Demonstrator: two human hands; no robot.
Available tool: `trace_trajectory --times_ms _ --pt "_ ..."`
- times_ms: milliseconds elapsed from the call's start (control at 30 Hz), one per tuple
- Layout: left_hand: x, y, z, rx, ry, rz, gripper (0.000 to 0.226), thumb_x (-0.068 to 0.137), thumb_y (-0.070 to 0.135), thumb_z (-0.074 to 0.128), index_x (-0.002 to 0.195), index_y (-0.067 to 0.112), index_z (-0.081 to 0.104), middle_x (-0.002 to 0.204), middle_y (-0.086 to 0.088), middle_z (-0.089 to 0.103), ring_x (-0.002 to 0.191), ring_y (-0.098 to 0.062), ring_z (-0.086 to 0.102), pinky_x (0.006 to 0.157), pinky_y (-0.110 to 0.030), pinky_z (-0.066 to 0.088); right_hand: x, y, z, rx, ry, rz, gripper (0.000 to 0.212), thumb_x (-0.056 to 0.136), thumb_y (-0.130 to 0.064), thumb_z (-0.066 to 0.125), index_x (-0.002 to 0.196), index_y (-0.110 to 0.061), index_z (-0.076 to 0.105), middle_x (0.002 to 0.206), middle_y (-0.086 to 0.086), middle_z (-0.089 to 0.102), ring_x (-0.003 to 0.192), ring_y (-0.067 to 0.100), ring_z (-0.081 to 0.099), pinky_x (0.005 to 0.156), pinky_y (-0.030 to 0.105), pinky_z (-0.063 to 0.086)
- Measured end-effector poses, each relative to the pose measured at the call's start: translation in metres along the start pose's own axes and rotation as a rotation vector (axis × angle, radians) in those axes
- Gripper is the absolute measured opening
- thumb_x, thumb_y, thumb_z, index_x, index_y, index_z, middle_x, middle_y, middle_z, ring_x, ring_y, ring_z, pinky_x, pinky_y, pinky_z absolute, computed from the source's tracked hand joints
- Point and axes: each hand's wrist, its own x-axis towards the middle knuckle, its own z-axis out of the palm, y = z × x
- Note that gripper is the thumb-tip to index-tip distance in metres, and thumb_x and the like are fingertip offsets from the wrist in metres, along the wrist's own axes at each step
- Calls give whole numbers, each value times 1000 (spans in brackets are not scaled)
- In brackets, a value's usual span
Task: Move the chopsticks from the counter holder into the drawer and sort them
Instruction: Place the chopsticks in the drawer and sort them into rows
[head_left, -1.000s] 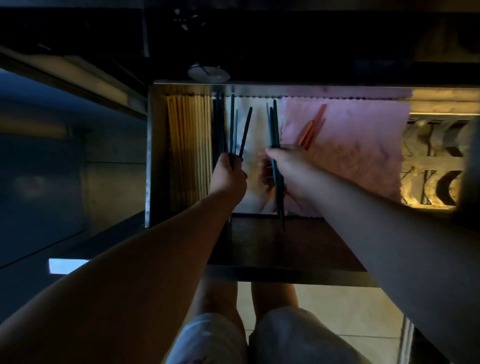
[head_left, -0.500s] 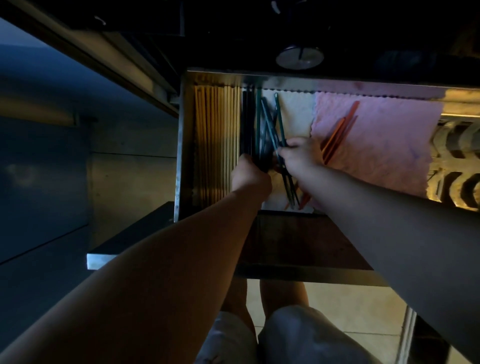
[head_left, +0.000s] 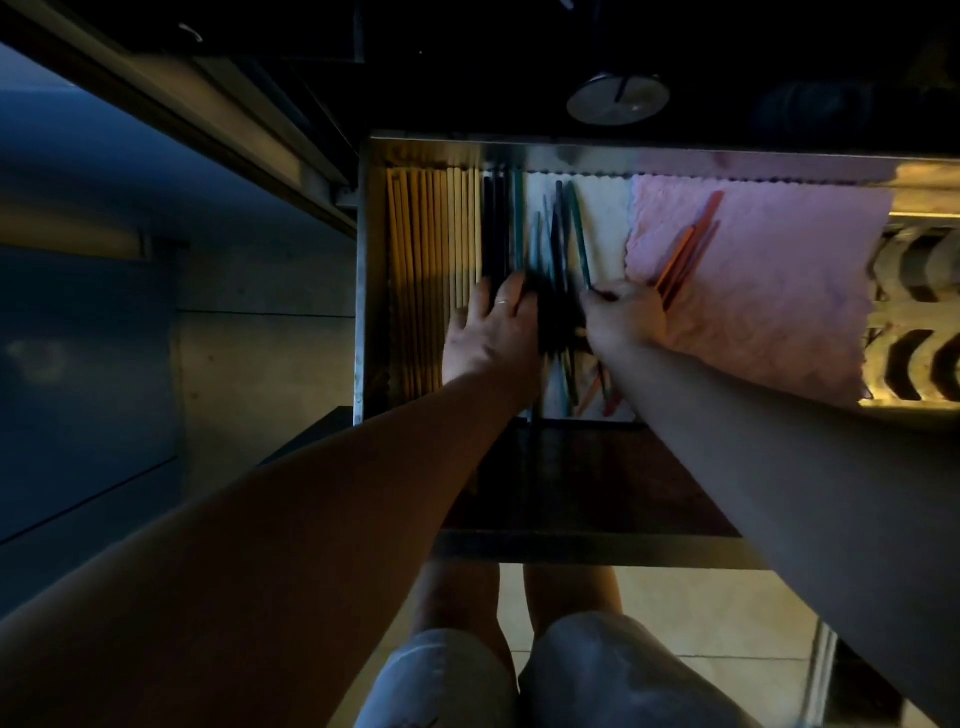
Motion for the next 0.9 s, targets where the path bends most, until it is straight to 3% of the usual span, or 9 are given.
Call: trace_trajectory --times_ms 100,200,333,500,633,767,900 --pt "3 -11 8 167 -69 56 88 92 23 57 155 28 -5 162 7 -21 149 -28 -15 121 -49 7 2 0 -1 -85 -12 -27 29 89 -26 59 115 -17 68 121 4 66 110 21 62 74 12 34" --pt "1 -19 10 255 -64 99 89 94 28 54 154 28 -11 159 6 -29 148 -28 -20 119 -52 3 3 0 -4 -168 -27 -86 26 88 -25 58 111 -16 68 119 5 66 110 21 61 76 13 34" --pt "-1 -25 9 299 -55 134 81 96 30 47 155 28 -9 159 6 -29 148 -29 -21 118 -53 3 6 3 -7 -204 -36 -168 19 87 -22 61 103 -12 65 110 7 67 105 24 61 78 18 36" --pt "-2 -26 10 253 -51 159 73 94 25 50 154 31 10 160 8 -26 149 -29 -17 117 -55 7 11 1 -5 -264 -62 -202 22 89 -26 61 106 -12 63 114 10 64 106 25 61 83 24 43" --pt "1 -27 7 253 -41 152 79 94 26 50 155 31 0 159 9 -28 148 -27 -18 118 -54 5 14 -7 0 -306 -50 -236 23 89 -25 60 106 -9 64 114 12 62 109 27 59 91 29 47" --pt "1 -31 6 242 -67 139 81 94 21 50 155 34 -3 159 10 -27 149 -28 -16 117 -54 5 16 -15 4 -343 -57 -194 29 86 -26 57 99 -1 66 97 14 64 103 30 62 78 27 46" --pt "0 -35 7 236 -58 157 79 95 23 49 154 35 -3 161 10 -23 149 -27 -14 117 -54 8 10 -23 2 -257 3 -167 29 84 -26 58 99 -4 68 103 13 68 102 27 63 81 24 45"
